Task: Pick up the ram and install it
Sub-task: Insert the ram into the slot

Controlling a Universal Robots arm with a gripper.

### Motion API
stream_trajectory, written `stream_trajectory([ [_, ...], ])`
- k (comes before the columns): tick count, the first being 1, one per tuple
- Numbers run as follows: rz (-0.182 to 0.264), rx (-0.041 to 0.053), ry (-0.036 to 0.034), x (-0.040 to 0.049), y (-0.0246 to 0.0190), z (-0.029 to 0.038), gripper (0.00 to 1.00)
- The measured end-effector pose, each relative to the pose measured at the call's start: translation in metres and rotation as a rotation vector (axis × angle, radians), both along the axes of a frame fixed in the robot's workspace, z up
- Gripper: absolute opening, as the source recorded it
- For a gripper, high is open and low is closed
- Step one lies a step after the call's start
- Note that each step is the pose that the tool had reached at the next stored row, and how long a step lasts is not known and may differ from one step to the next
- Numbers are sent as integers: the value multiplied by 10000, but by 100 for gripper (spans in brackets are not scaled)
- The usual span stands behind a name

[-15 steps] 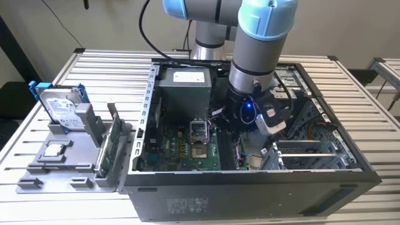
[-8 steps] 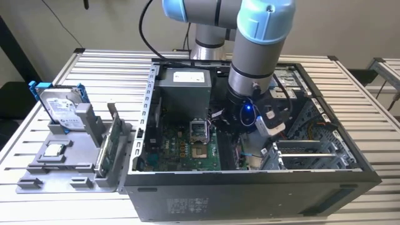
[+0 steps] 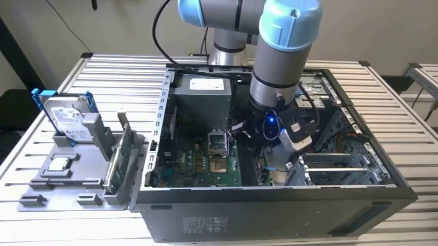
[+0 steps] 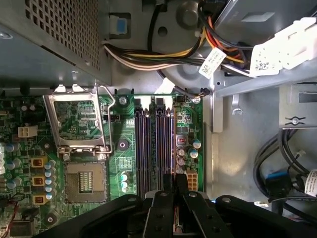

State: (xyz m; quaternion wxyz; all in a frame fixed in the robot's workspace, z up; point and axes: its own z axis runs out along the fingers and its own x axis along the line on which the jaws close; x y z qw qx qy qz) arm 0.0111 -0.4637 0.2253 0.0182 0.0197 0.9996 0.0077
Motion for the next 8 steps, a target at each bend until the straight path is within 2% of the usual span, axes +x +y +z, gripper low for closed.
stream_trajectory([
  [8, 2, -2, 0, -10, -24, -13, 14],
])
